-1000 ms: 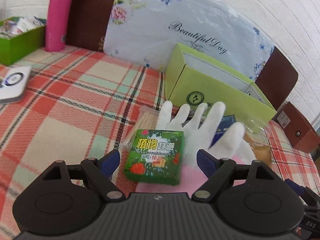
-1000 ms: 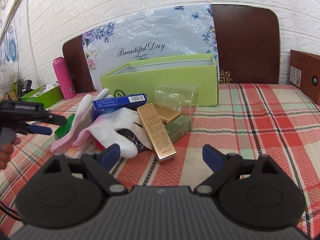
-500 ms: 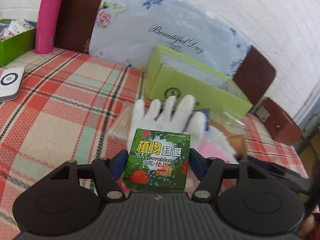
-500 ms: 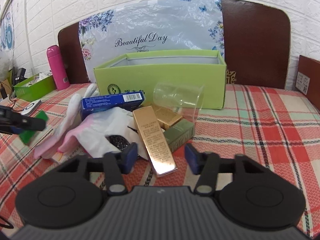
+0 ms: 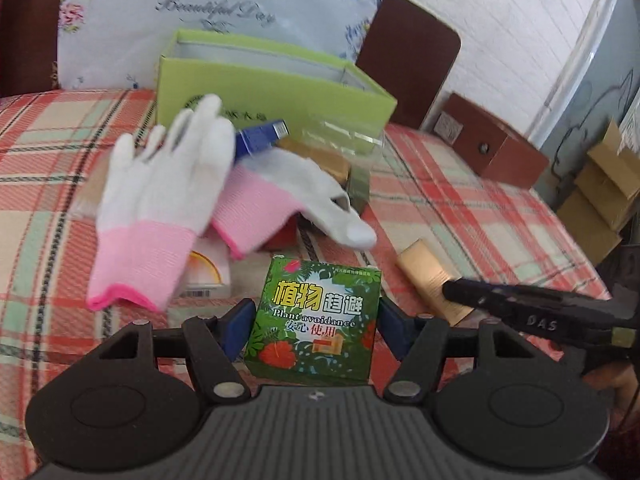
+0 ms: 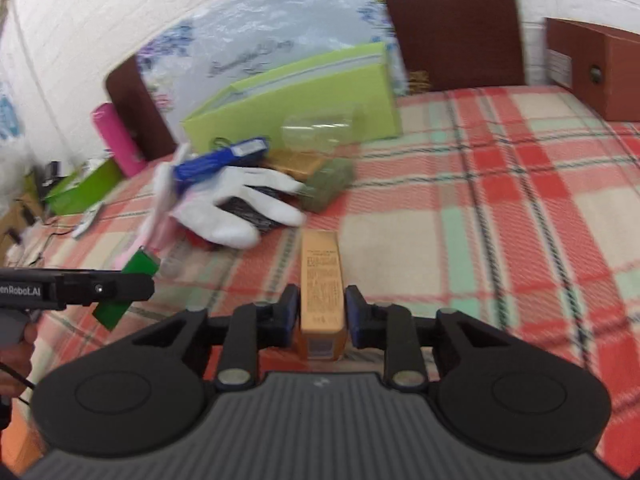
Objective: Organize objects
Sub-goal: 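Grasp the green plant box with the left tool while the right tool grasps the gold box, then lower the green plant box and gold box into the lime-green box, open both tools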
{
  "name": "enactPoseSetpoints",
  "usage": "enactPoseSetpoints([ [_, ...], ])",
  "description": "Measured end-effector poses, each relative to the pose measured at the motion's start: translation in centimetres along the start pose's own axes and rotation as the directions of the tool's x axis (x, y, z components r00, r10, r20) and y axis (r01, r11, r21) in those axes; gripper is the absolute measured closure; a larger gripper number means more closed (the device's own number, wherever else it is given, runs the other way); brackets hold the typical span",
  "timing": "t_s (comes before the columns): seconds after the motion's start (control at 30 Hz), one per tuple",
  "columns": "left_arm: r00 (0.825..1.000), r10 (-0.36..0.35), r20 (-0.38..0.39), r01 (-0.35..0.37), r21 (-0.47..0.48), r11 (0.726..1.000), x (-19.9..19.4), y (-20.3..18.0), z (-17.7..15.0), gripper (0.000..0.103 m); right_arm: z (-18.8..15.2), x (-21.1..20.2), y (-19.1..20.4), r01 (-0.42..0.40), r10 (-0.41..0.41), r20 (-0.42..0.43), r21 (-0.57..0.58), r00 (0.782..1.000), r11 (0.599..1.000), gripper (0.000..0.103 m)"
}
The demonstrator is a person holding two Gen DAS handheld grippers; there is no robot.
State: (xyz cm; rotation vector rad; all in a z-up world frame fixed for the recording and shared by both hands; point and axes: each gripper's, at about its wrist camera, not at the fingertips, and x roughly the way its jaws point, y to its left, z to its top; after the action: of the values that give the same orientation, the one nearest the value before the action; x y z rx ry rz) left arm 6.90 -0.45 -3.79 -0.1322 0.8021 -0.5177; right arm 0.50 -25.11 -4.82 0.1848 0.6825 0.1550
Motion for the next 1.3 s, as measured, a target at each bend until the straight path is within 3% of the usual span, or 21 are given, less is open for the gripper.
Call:
enactPoseSetpoints([
  [0.1, 0.999, 0.045, -0.023, -0.044, 0.021, 0.999, 1.2, -0.4, -0.2, 0.035, 0.1, -0.8, 0.0, 0.106, -0.104, 0.037, -0.042, 0.994, 0.994, 0.068],
  [0.23, 0.999, 0.046, -0.024, -0.045, 0.021, 0.999, 1.3, -0.4, -0.4, 0.034, 0.0, -1.0, 0.7, 0.076, -0.071, 0.051, -0.104, 0.996, 0.992, 0.062],
  [0.43, 0.996, 0.078, -0.041, -0.075, 0.073, 0.994, 1.7, -1.3, -0.7, 0.034, -0.4, 0.7, 1.7, 0.048, -0.047, 0.011, -0.132, 0.999, 0.990, 0.062],
  [0.83, 0.987, 0.155, -0.047, -0.145, 0.171, 0.975, 2.8, -2.7, -0.9, 0.032, -0.6, 2.0, 2.4, 0.069, -0.072, -0.013, -0.171, 0.997, 0.983, 0.062],
  [0.9, 0.985, 0.167, -0.039, -0.157, 0.179, 0.971, 2.7, -2.7, -0.9, 0.038, -0.7, 2.4, 2.4, 0.074, -0.080, -0.028, -0.173, 0.996, 0.982, 0.071],
  [1.03, 0.990, 0.140, -0.034, -0.134, 0.135, 0.982, 1.8, -2.2, -0.4, 0.038, -0.4, 2.0, 2.1, 0.035, -0.041, -0.042, -0.151, 0.998, 0.988, 0.073],
  [1.3, 0.988, 0.090, 0.129, -0.111, 0.168, 0.980, -3.4, -2.7, 2.9, 0.038, 4.0, -0.5, 2.5, -0.076, 0.084, 0.059, -0.118, 0.995, 0.990, 0.073],
])
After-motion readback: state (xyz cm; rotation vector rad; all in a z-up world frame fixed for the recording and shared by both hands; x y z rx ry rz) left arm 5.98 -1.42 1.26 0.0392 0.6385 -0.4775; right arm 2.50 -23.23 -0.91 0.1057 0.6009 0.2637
